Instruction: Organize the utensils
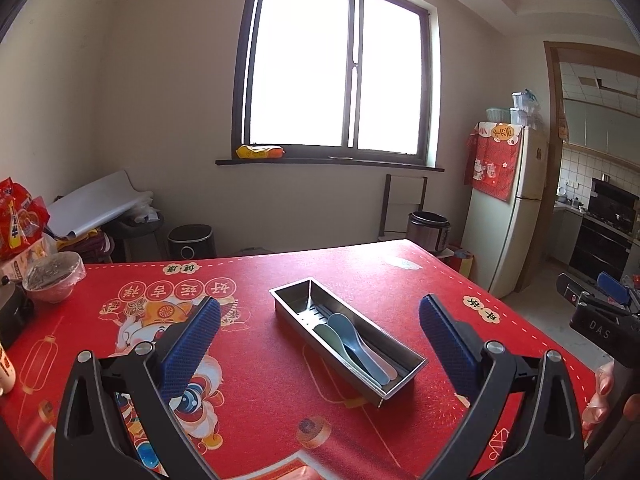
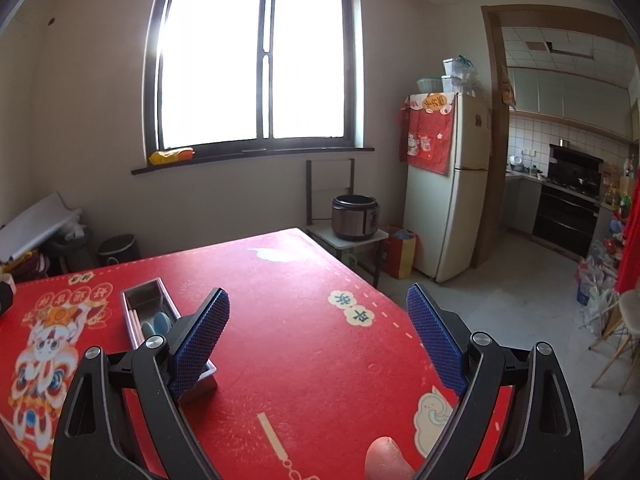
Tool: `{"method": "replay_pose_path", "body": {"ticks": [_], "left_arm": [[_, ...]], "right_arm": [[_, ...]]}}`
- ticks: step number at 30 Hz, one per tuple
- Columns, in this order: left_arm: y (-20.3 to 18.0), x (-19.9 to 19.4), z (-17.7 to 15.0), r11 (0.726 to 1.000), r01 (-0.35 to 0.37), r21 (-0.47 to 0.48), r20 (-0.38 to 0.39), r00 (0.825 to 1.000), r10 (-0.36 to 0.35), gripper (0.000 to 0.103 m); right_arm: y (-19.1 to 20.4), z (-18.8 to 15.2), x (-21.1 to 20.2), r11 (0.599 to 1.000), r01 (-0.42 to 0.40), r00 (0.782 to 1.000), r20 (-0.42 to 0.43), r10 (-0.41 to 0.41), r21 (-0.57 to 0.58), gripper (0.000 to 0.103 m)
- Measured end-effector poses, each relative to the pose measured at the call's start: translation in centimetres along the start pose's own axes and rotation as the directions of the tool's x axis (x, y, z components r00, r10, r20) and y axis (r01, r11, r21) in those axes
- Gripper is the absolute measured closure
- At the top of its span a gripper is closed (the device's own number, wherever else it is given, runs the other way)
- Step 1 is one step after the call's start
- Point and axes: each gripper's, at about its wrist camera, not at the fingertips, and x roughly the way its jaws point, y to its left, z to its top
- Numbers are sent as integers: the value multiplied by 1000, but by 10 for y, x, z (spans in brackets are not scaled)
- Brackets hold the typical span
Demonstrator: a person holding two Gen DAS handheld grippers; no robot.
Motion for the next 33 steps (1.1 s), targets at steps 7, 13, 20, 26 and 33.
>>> {"method": "replay_pose_path", "body": {"ticks": [7,13,20,26,33], "left_arm": [[-3,5,-3,1000,3,17,-15,1000,-3,6],[-3,6,-4,1000,2,20,-19,1000,-2,6],[-2,6,-5,1000,3,21,-21,1000,-3,6],[-2,6,-6,1000,1,24,-19,1000,0,6],[-1,7,-6,1000,-12,25,-19,1000,13,6]], "right_arm": [[-7,0,-2,999,45,999,9,-46,6,16],[-7,1,-2,996,84,996,22,-84,9,16],[-5,1,-3,995,96,995,23,-97,7,16],[-5,0,-5,995,100,995,25,-100,7,16],[-5,0,-6,995,100,995,25,-100,7,16]]}}
